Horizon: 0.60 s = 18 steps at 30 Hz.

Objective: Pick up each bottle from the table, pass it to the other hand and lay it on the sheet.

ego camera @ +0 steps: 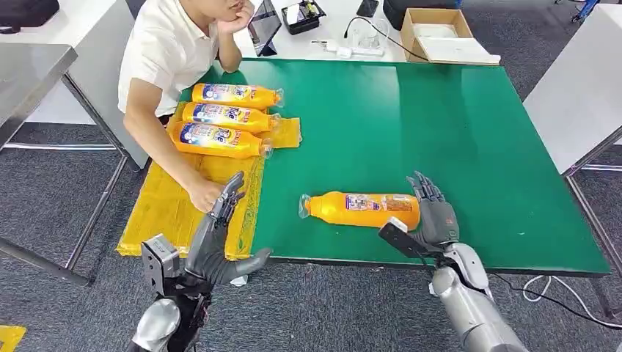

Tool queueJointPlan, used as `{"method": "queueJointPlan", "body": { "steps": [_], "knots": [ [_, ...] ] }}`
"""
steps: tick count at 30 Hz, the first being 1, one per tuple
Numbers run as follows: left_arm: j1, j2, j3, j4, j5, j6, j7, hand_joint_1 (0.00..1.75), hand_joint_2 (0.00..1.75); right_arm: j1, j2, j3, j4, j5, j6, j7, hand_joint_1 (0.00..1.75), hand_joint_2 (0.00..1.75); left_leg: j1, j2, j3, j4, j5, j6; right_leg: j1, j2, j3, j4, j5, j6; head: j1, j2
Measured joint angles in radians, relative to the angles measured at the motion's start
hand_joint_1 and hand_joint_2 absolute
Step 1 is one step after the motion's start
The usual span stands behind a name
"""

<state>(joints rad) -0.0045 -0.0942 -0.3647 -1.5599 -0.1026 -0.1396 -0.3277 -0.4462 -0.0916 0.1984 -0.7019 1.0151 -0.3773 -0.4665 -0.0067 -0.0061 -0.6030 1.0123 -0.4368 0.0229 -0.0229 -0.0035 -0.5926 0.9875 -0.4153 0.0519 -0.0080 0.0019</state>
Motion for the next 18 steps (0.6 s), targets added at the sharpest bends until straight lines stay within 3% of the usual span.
{"method": "queueJointPlan", "body": {
  "steps": [8,13,18],
  "knots": [
    [-0.018,0.0,-0.015,0.011,0.019,-0.013,0.0,0.0,1.75,-0.021,0.0,0.024,0.041,0.024,0.023,0.029,0.0,1.75,0.0,0.0,0.0,0.0,0.0,0.0,0.0,0.0,0.0,0.0,0.0,0.0,0.0,0.0],
    [-0.025,0.001,-0.02,0.013,0.04,-0.032,0.01,0.0,1.75,-0.073,-0.006,0.053,0.104,0.047,0.15,0.127,0.0,1.75,0.0,0.0,0.0,0.0,0.0,0.0,0.0,0.0,0.0,0.0,0.0,0.0,0.0,0.0],
    [-0.04,0.001,-0.026,0.022,0.055,-0.04,0.012,0.0,1.75,-0.125,-0.005,0.085,0.152,0.072,0.201,0.165,0.0,1.75,0.0,0.0,0.0,0.0,0.0,0.0,0.0,0.0,0.0,0.0,0.0,0.0,0.0,0.0]
  ]
}}
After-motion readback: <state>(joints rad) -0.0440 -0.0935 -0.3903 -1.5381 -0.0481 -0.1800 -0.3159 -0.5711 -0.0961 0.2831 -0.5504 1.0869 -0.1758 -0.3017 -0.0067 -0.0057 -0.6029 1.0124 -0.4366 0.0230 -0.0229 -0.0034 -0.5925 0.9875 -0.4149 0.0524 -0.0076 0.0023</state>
